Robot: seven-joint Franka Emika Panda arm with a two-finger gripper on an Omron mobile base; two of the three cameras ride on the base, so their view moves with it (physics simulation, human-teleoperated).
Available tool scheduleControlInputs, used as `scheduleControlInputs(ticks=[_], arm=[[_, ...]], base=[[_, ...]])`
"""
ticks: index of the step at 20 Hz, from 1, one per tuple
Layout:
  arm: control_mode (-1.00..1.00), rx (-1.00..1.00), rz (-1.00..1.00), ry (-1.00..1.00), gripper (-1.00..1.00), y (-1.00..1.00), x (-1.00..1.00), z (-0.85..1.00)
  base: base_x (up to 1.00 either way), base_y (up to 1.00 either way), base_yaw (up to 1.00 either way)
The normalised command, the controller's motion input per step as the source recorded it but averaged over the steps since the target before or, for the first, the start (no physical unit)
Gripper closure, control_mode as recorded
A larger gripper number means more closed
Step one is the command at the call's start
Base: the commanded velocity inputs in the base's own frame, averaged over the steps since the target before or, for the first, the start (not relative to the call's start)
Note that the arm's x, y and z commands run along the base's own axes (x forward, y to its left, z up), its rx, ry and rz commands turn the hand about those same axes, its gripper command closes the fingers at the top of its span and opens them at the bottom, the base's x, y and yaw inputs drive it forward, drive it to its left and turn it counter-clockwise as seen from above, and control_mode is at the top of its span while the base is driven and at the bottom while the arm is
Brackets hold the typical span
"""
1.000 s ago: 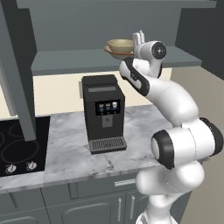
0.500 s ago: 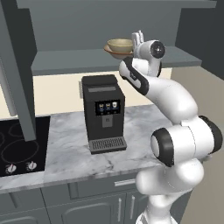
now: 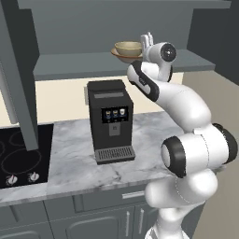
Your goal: Pick up the bowls on the counter and stack them on top of one another in the open cabinet. Place the smaller bowl on top of the larger bowl.
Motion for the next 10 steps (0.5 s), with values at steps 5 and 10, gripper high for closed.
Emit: scheduleControlInputs(ticks=[5,10], arm=[[-1.0,0.0,0.0,-0.02,-1.0,0.0,0.0,0.01],[-1.0,0.0,0.0,-0.05,-1.0,0.0,-0.04,0.14]], base=[[0.0,0.0,0.0],[0.0,0.0,0.0]])
